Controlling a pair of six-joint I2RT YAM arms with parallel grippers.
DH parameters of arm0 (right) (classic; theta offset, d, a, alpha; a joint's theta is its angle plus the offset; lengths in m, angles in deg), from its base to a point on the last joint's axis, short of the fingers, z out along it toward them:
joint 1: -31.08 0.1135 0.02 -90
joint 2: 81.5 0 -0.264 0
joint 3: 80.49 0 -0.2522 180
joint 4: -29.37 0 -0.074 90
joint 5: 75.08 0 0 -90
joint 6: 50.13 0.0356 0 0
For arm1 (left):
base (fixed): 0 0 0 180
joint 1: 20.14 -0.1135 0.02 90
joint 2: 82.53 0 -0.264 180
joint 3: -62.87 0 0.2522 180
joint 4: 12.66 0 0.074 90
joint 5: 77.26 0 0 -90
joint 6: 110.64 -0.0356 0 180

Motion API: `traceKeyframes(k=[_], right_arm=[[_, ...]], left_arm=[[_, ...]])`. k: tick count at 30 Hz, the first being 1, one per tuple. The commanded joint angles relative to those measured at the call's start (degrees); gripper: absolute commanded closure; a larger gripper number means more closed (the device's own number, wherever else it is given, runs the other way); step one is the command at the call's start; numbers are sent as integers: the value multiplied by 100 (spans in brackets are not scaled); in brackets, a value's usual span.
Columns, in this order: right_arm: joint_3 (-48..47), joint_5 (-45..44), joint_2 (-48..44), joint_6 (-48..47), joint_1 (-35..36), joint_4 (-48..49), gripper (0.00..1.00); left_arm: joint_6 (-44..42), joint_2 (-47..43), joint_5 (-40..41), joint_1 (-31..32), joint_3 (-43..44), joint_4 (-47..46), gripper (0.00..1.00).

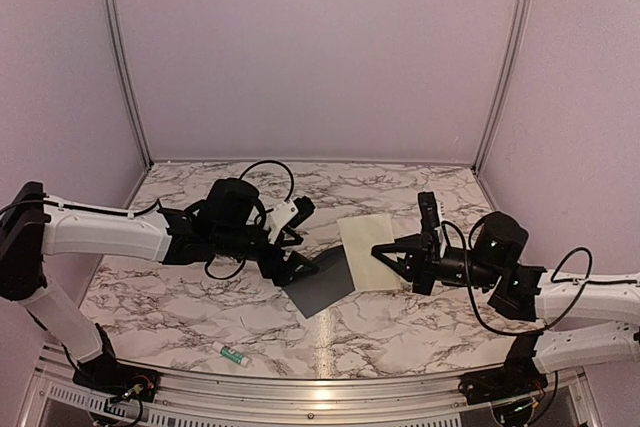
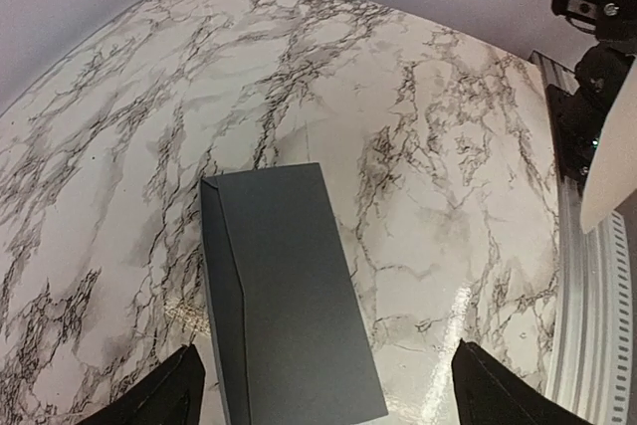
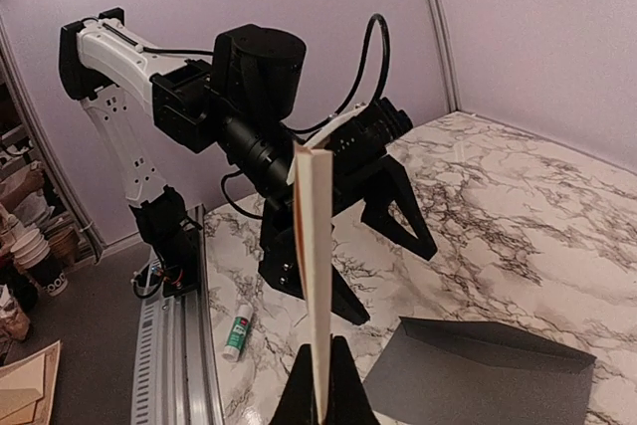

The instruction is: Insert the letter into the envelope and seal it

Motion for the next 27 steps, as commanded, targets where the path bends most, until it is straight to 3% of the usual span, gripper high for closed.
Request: traceKeyframes(k=[1, 8, 20, 25, 27], right_arm=[[123, 1040, -41, 193, -27, 731, 100], [-66, 1052, 136, 164, 34, 599, 100], [-293, 1028, 410, 96, 547, 607, 100], [-283, 946, 355, 65, 559, 512, 100], [-275, 890, 324, 52, 561, 466, 100]], left_arm=[[-348, -676, -1684, 18, -427, -458, 11], [-189, -1325, -2423, 26, -586, -817, 15], [392, -1147, -2307, 160, -109, -1349, 50], [392, -950, -2532, 292, -20, -1359, 50], [390, -908, -2561, 333, -8, -1359, 43]])
